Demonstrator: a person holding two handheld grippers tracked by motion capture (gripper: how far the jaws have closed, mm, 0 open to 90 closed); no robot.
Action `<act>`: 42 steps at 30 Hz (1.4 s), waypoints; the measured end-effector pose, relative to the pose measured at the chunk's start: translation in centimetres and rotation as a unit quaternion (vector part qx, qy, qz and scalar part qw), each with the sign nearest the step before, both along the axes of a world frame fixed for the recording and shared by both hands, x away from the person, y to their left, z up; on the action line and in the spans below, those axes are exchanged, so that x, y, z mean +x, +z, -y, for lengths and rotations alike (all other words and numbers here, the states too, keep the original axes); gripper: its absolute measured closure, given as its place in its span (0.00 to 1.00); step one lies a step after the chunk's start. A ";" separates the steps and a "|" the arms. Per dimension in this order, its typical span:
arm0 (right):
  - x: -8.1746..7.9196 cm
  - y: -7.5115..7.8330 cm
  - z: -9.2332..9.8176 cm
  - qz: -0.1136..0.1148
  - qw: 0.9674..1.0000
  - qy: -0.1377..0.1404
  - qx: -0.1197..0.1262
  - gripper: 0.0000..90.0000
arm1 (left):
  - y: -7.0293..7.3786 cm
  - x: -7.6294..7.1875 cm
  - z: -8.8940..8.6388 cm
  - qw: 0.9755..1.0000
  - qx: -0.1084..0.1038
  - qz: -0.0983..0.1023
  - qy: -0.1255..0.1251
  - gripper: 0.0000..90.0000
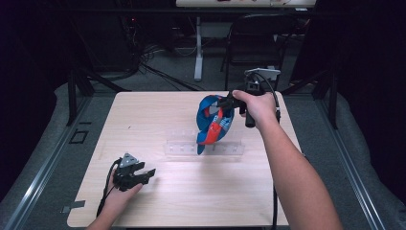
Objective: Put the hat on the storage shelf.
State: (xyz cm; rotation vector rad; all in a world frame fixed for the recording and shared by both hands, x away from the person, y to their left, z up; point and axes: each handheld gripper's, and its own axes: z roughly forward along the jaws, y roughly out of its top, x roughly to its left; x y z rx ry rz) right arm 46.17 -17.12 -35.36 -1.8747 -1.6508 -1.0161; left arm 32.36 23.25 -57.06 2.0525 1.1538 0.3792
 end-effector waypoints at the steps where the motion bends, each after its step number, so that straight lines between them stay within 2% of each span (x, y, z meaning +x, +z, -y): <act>1: 0.0 0.0 0.0 -0.002 1.000 0.001 0.000 0.87 | 0.0 0.0 0.0 1.000 0.000 0.000 -0.001 0.48; 15: 0.0 -1.2 0.8 -0.009 1.000 -0.006 -0.010 0.87 | 0.0 0.0 0.0 1.000 -0.001 0.000 -0.001 0.48; 18: 0.0 -1.6 1.0 -0.010 1.000 -0.015 -0.019 0.86 | 0.0 0.0 0.0 1.000 0.000 0.000 -0.001 0.48; 25: -0.1 -2.5 1.5 -0.012 0.999 -0.011 -0.030 0.86 | -0.1 0.0 0.1 1.000 -0.001 0.003 0.001 0.48; 27: -0.1 -2.7 1.6 -0.013 0.999 -0.013 -0.036 0.86 | 0.0 0.0 0.0 1.000 0.001 0.000 -0.002 0.48; 29: -0.2 -3.1 1.8 -0.014 0.998 -0.009 -0.060 0.86 | -0.1 0.0 0.1 1.000 -0.001 0.003 0.000 0.48; 32: -0.2 -3.3 1.7 -0.020 0.997 -0.015 -0.067 0.86 | -0.1 0.0 0.1 1.000 -0.001 0.002 0.001 0.48; 33: -0.2 -3.6 1.9 -0.021 0.997 -0.009 -0.079 0.86 | -0.1 0.0 0.1 1.000 -0.001 0.002 0.001 0.48; 37: -0.3 -4.1 1.9 -0.022 0.996 -0.017 -0.088 0.86 | -0.1 0.0 0.1 1.000 -0.001 0.003 0.001 0.48; 38: -0.3 -4.2 2.1 -0.023 0.995 -0.009 -0.099 0.85 | -0.1 0.0 0.1 1.000 -0.002 0.006 0.003 0.48; 42: -0.5 -4.6 2.2 -0.024 0.994 -0.013 -0.104 0.83 | -0.1 0.0 0.1 1.000 -0.001 0.004 0.002 0.48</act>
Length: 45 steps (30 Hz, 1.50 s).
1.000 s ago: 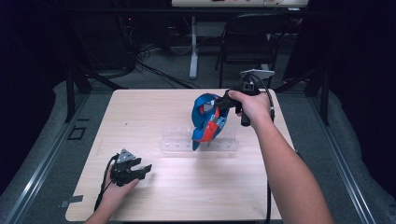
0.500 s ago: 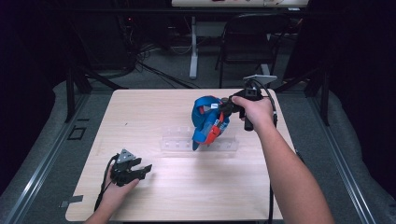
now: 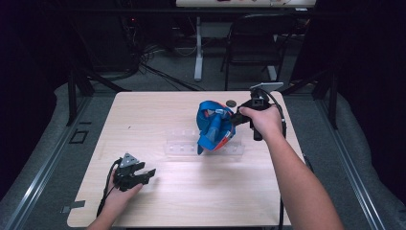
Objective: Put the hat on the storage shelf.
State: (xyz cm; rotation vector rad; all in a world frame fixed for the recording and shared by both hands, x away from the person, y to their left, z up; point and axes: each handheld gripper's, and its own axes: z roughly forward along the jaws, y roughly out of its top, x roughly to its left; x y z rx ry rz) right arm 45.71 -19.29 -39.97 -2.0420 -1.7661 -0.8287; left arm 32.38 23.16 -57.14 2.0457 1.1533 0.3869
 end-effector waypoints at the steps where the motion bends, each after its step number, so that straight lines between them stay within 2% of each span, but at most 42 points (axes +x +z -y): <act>1: -0.1 -0.2 0.2 0.002 1.000 0.002 -0.003 0.80 | 0.0 0.0 0.0 1.000 -0.001 0.002 0.001 0.48; 6: -0.3 -0.7 0.5 -0.002 1.000 0.001 -0.002 0.77 | 0.0 0.0 0.0 1.000 0.000 0.001 0.000 0.48; 12: -0.8 -1.5 0.9 -0.008 1.000 0.007 -0.013 0.74 | -0.1 0.0 0.0 1.000 -0.001 0.002 0.001 0.48; 19: -1.9 -2.5 1.3 -0.006 1.000 0.015 -0.019 0.73 | 0.0 0.0 0.0 1.000 -0.003 0.000 0.003 0.48; 20: -2.1 -2.7 1.5 -0.006 0.999 0.025 -0.024 0.73 | 0.0 0.0 0.0 1.000 -0.001 0.001 0.002 0.48; 21: -2.2 -2.9 1.5 -0.005 1.000 0.017 -0.024 0.73 | 0.0 0.0 0.0 1.000 -0.001 0.001 0.003 0.48; 22: -2.4 -3.0 1.7 -0.005 0.999 0.021 -0.026 0.72 | -0.1 0.0 0.0 1.000 -0.002 0.001 0.003 0.48; 23: -2.8 -3.4 2.1 0.002 0.999 0.025 -0.026 0.72 | -0.1 0.0 0.0 1.000 -0.002 0.000 0.003 0.48; 26: -3.2 -3.9 2.3 0.004 0.999 0.026 -0.026 0.72 | -0.1 0.0 0.0 1.000 -0.001 0.000 0.001 0.48; 27: -3.7 -4.3 2.5 0.009 0.999 0.027 -0.033 0.72 | -0.1 0.0 0.1 1.000 -0.002 0.000 0.003 0.48; 35: -5.3 -5.7 3.5 0.018 0.999 0.030 -0.030 0.70 | -0.1 0.0 0.1 1.000 -0.001 0.001 0.004 0.48; 38: -6.3 -6.4 4.0 0.027 0.999 0.032 -0.027 0.70 | -0.1 0.0 0.0 1.000 0.001 0.000 0.003 0.48; 39: -6.8 -6.8 4.3 0.033 0.998 0.041 -0.034 0.69 | -0.1 0.0 0.0 1.000 0.001 -0.001 0.003 0.48; 44: -8.3 -8.0 4.7 0.035 0.998 0.045 -0.031 0.69 | -0.1 0.0 0.1 1.000 0.001 -0.001 0.003 0.48; 45: -8.9 -8.6 4.7 0.044 0.998 0.045 -0.028 0.68 | -0.1 0.0 0.1 1.000 0.002 0.000 0.002 0.48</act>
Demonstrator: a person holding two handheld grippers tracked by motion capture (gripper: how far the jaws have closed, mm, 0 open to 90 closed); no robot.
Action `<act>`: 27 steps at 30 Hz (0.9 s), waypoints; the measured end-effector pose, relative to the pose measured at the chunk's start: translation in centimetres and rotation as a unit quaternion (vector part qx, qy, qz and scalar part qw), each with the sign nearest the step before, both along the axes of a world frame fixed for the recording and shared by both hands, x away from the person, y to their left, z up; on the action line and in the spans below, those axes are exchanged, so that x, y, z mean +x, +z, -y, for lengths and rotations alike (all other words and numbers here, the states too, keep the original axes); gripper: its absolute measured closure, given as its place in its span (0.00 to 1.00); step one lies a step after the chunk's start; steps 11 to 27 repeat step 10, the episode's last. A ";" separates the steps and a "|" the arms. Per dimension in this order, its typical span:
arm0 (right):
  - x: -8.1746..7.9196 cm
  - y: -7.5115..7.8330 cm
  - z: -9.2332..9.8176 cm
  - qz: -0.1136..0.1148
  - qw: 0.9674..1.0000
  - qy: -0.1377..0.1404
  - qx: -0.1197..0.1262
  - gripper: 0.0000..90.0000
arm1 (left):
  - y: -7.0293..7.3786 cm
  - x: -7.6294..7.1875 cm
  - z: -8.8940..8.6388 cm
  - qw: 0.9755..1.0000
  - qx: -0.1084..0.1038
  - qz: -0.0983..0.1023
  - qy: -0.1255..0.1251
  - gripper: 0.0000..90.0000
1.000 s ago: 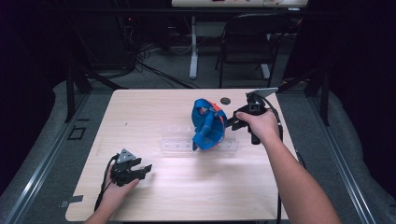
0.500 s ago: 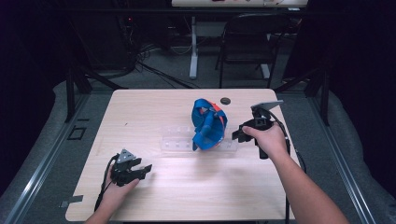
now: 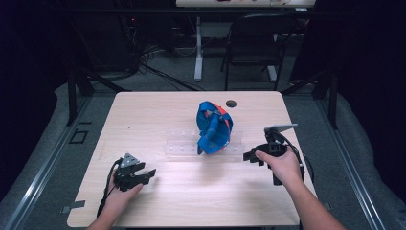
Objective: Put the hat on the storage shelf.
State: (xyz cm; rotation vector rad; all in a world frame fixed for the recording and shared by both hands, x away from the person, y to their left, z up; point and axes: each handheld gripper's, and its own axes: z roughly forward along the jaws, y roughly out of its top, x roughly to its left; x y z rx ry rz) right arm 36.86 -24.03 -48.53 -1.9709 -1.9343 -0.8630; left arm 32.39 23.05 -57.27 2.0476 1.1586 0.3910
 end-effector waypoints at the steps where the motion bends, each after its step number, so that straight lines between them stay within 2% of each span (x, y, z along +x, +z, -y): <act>1: 0.0 0.0 0.0 0.000 1.000 0.000 0.000 0.68 | 0.0 0.0 0.0 1.000 0.000 0.000 -0.001 0.48; 5: -1.0 -1.2 0.2 0.003 1.000 0.007 -0.014 0.68 | 0.0 0.0 0.0 1.000 0.001 -0.002 -0.001 0.48; 6: -1.4 -1.9 0.3 0.006 1.000 0.003 -0.012 0.68 | 0.0 0.0 0.0 1.000 0.001 -0.002 -0.001 0.48; 10: -1.8 -2.6 0.2 0.013 1.000 -0.003 -0.003 0.68 | 0.0 0.0 0.0 1.000 0.002 -0.002 -0.001 0.48; 27: -1.8 -2.6 0.2 0.013 1.000 -0.003 -0.003 0.68 | 0.0 0.0 0.0 1.000 0.002 -0.002 -0.001 0.48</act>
